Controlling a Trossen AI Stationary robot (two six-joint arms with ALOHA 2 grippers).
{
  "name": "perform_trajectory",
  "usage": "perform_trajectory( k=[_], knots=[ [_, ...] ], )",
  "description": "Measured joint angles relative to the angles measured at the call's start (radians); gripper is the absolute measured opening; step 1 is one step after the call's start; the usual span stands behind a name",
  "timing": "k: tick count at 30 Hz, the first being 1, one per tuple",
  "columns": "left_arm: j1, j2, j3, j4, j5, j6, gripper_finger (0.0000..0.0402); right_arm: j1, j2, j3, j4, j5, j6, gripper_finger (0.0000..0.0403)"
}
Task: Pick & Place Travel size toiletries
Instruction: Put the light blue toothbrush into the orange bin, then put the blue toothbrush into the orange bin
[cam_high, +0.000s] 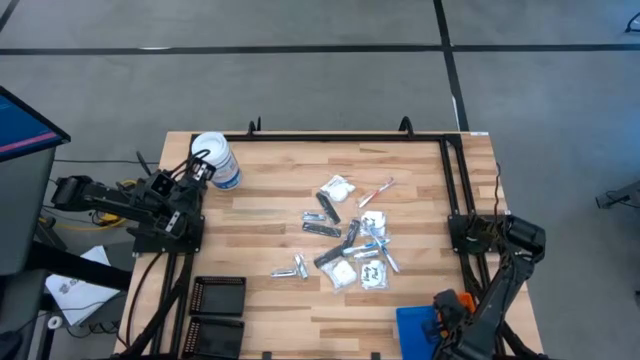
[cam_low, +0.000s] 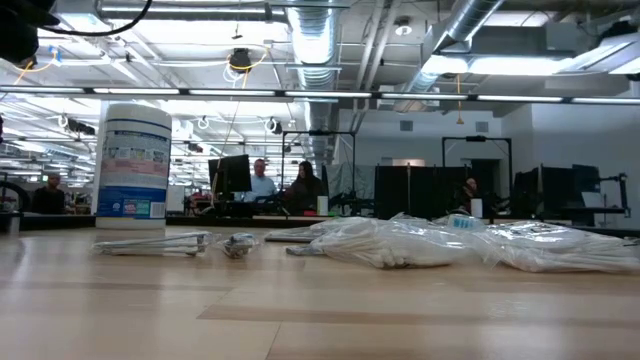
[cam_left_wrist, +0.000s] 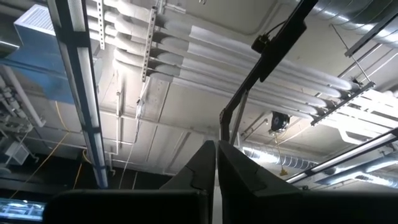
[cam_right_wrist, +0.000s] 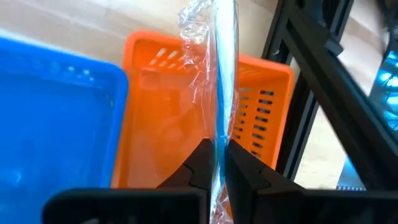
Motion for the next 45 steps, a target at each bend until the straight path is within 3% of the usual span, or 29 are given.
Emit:
perform_trajectory(
  k=[7,10,21,28,33,39,45],
  knots=[
    [0.000,0.000,0.008,0.002,0.008,0.000,0.0011,0.012,0.000,-0.077,0.064,-0.029,-0.008,0.0009],
    [0.000,0.000,0.008,0.001,0.008,0.000,0.0011,0.013,-0.001,-0.088,0.080,-0.034,-0.013,0.0022],
    [0.000,0.000,0.008,0.001,0.008,0.000,0.0011,0.018,0.001,-0.037,0.086,-0.042,-0.025,0.0144],
    [0.000,0.000,0.008,-0.001,0.008,-0.008,0.0011,0.022,0.001,0.067,-0.122,-0.045,-0.023,0.0206],
    [0.000,0.005,0.008,-0.002,0.008,-0.019,0.0011,0.000,-0.030,0.086,-0.124,0.135,-0.043,0.0209],
    [0.000,0.023,0.012,-0.006,0.009,-0.030,0.0011,-0.107,-0.052,0.077,-0.123,0.315,-0.167,0.0190],
    [0.000,0.088,0.063,-0.038,0.099,-0.079,0.0011,-0.289,-0.052,0.077,-0.119,0.361,-0.392,0.0176]
  ],
)
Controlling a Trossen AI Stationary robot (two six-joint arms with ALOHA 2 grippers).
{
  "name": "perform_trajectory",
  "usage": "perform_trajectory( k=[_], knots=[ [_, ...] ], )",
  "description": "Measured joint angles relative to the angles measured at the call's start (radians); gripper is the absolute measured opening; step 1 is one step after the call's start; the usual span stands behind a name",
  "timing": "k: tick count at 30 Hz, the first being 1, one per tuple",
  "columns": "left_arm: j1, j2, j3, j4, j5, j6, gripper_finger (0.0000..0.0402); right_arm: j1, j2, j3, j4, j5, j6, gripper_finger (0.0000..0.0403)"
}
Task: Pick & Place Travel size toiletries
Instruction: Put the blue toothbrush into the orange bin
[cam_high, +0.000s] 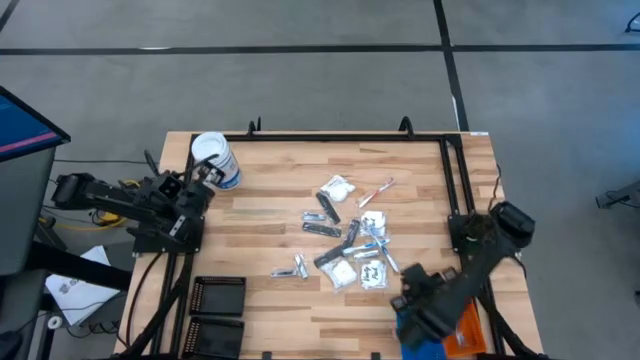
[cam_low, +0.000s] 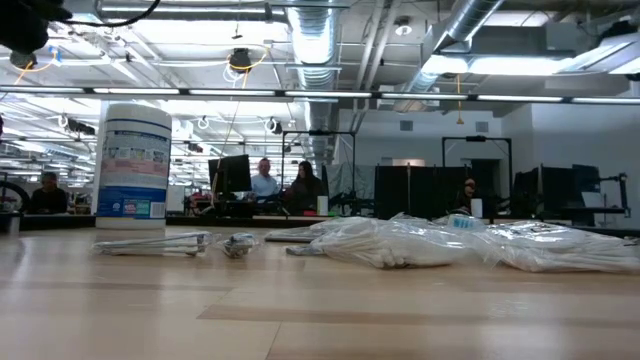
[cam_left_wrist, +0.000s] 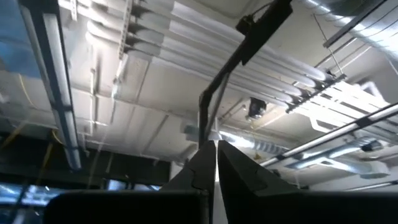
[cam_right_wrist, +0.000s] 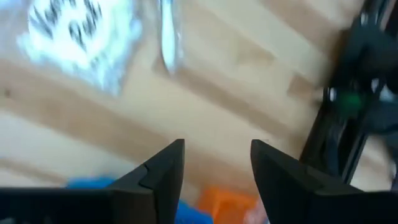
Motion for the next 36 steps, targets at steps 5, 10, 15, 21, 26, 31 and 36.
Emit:
perform_trajectory(
  k=[5,10,15,21,26,31,36],
  knots=[
    [0.000,0.065,0.041,-0.011,0.071,-0.069,0.0011,-0.146,0.000,-0.022,0.004,0.105,-0.183,0.0185],
    [0.000,0.097,0.059,-0.014,0.124,-0.118,0.0011,-0.226,-0.003,-0.129,0.093,0.128,-0.329,0.0192],
    [0.000,0.097,0.066,-0.022,0.161,-0.137,0.0011,-0.247,-0.090,-0.357,0.371,0.088,-0.393,0.0180],
    [0.000,0.097,0.066,-0.024,0.160,-0.156,0.0011,-0.236,-0.251,-0.523,0.506,0.149,-0.331,0.0163],
    [0.000,0.097,0.066,-0.026,0.160,-0.156,0.0011,-0.243,-0.350,-0.572,0.592,0.169,-0.360,0.0164],
    [0.000,0.103,0.066,-0.034,0.160,-0.179,0.0011,-0.301,-0.349,-0.613,0.798,0.165,-0.515,0.0201],
    [-0.011,0.103,0.066,-0.044,0.159,-0.203,0.0011,-0.343,-0.306,-0.611,0.751,0.121,-0.536,0.0243]
  ],
)
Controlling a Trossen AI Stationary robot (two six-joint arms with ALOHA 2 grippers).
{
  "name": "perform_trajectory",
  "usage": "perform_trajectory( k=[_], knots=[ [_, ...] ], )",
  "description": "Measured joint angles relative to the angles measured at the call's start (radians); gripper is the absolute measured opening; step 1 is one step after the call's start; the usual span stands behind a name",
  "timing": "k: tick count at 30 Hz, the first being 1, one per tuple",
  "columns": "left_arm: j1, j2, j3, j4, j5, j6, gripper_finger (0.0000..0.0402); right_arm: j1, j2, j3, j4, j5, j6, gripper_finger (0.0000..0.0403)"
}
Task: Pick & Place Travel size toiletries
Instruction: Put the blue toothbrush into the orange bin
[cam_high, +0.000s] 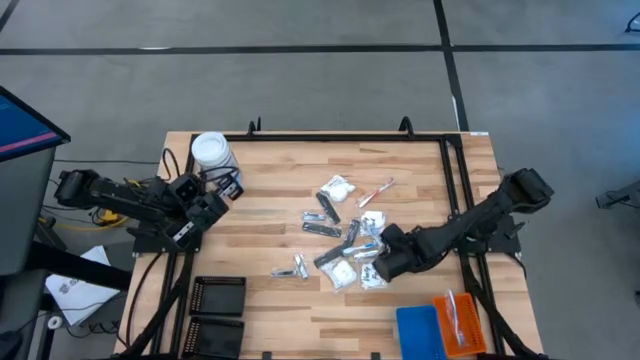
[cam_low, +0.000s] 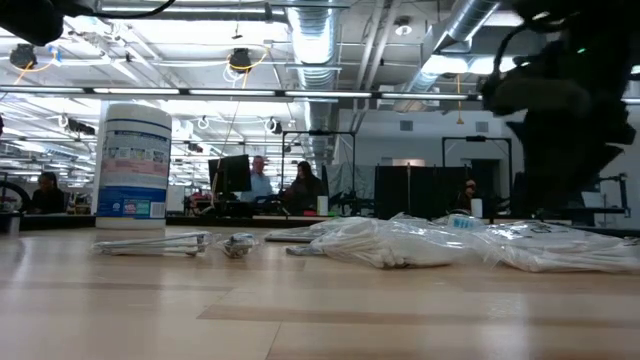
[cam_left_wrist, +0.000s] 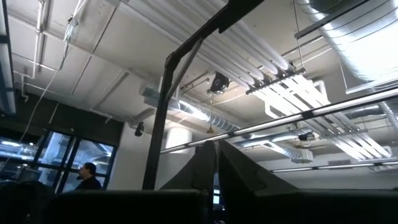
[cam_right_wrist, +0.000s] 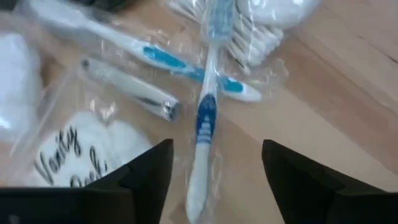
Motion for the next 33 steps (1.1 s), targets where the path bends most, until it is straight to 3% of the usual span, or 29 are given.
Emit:
perform_trajectory(
  k=[3,9,21,26,33],
  knots=[
    [-0.013,0.000,0.000,0.000,0.000,0.010,0.0011,-0.014,0.015,-0.005,-0.038,-0.019,-0.013,0.0254],
    [-0.019,0.000,0.000,-0.004,-0.002,0.020,0.0011,-0.006,0.073,-0.001,0.085,-0.084,-0.066,0.0255],
    [-0.019,0.018,0.000,-0.001,-0.017,0.023,0.0011,0.000,0.168,0.003,0.065,-0.105,-0.038,0.0244],
    [-0.019,0.018,0.000,0.001,-0.018,0.023,0.0011,-0.011,0.155,0.001,0.075,-0.116,-0.037,0.0193],
    [-0.019,0.018,0.000,0.000,-0.018,0.023,0.0011,-0.025,0.150,0.000,0.070,-0.116,-0.040,0.0065]
  ],
)
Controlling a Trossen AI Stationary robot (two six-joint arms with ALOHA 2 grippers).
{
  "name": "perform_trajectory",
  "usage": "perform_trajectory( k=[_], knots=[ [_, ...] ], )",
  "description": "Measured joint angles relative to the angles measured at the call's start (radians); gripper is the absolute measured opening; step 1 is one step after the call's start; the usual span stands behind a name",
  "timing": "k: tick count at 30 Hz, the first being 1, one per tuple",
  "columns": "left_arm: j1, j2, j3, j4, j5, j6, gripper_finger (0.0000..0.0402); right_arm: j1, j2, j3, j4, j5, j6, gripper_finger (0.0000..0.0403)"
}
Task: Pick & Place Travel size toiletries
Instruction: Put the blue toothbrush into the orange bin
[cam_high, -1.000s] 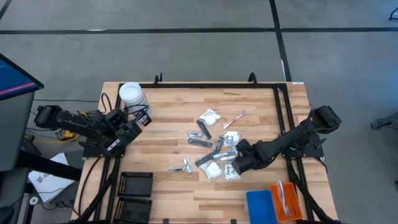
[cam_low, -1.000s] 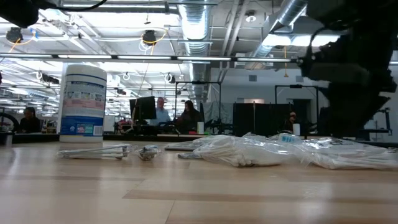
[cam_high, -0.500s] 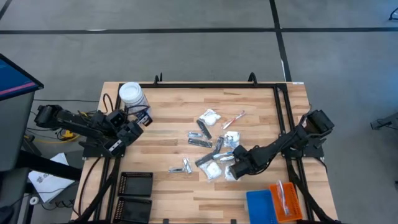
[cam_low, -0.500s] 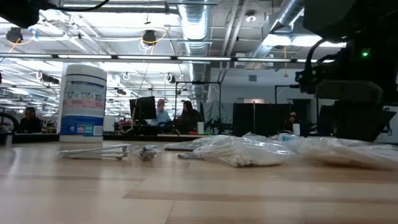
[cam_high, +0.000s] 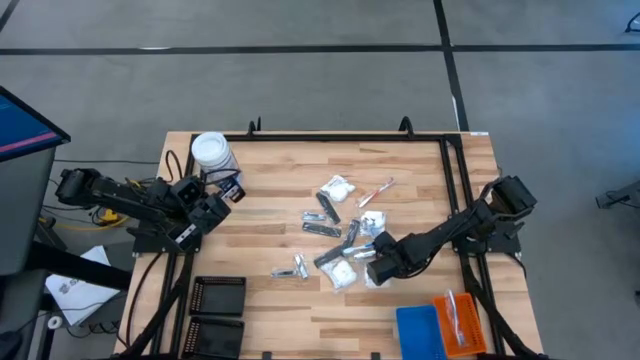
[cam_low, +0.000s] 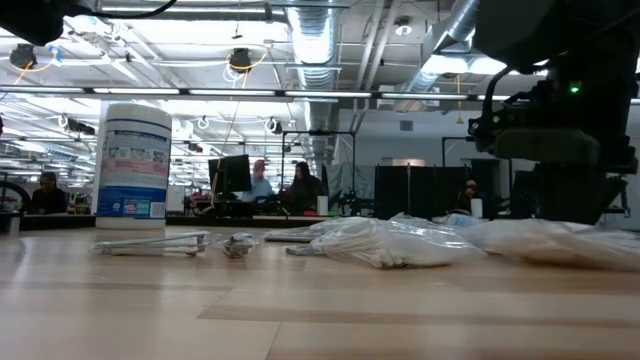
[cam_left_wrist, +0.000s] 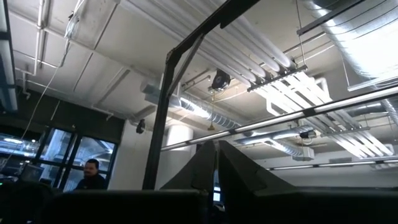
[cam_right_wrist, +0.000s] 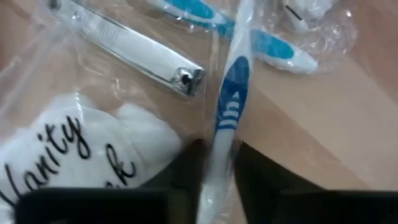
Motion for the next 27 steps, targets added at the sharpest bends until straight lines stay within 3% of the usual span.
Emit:
perform_trajectory(
  k=[3,10,14,18,23,27],
  knots=[
    [0.000,0.000,0.000,0.000,0.000,0.000,0.0011,0.000,0.000,0.000,-0.005,0.001,-0.005,0.0018],
    [0.000,0.000,0.000,0.000,-0.001,0.005,0.0011,0.013,-0.067,-0.007,-0.036,0.013,-0.005,0.0040],
    [0.000,0.000,0.000,-0.001,-0.002,0.023,0.0011,0.023,-0.151,-0.005,-0.049,0.073,-0.006,0.0013],
    [0.000,0.000,0.000,-0.004,-0.002,0.023,0.0011,0.055,-0.242,-0.004,-0.054,0.176,0.001,0.0024],
    [0.001,0.000,0.000,-0.019,-0.002,0.026,0.0011,0.126,-0.347,-0.003,-0.052,0.419,0.012,0.0012],
    [0.002,0.000,0.001,-0.044,-0.001,0.027,0.0011,0.168,-0.411,-0.002,0.017,0.530,-0.002,0.0015]
  ],
)
